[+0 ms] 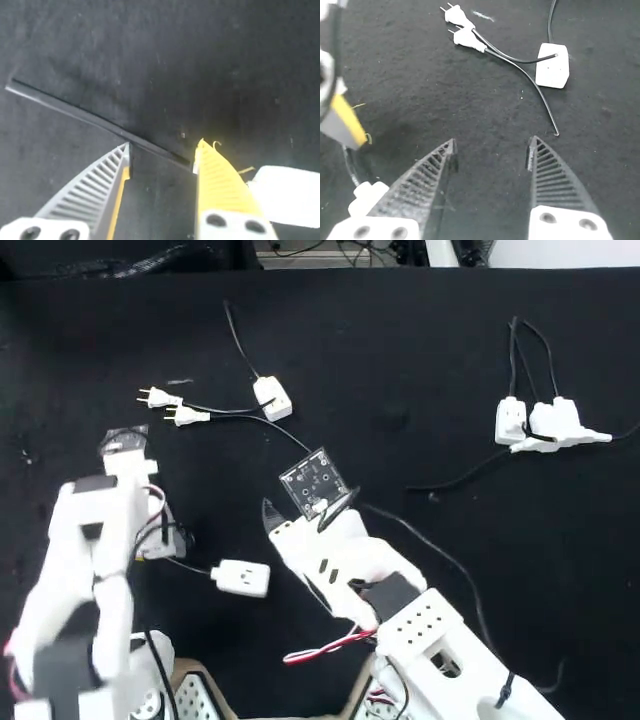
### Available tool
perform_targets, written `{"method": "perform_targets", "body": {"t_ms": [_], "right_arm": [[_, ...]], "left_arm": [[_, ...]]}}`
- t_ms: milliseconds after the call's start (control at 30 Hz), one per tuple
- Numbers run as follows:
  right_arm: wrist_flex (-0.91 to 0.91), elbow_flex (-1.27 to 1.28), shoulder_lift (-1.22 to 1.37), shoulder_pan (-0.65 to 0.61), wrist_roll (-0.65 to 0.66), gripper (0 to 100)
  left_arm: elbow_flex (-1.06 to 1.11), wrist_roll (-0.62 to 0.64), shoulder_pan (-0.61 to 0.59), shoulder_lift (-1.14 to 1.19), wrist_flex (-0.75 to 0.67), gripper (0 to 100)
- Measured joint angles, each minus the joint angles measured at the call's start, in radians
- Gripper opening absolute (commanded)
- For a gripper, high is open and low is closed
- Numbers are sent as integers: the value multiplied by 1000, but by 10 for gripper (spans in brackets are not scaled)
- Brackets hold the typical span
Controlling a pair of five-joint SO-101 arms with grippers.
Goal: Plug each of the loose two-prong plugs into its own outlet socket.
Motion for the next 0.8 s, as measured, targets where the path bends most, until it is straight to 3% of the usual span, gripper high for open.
{"method": "perform_targets", "body": {"t_ms": [233, 367, 500, 667, 800], "right_arm": [[0, 0, 0, 0, 0, 223], [0, 0, 0, 0, 0, 223], [0, 0, 0, 0, 0, 223], [0, 0, -2, 2, 0, 223], [0, 0, -2, 129, -6, 222]], "left_arm": [[92, -95, -132, -273, 3, 225], [94, -144, -224, -316, 3, 295], [83, -192, -270, -318, 49, 295], [58, -486, -109, -333, 298, 295], [58, -551, 57, -334, 347, 295]]}}
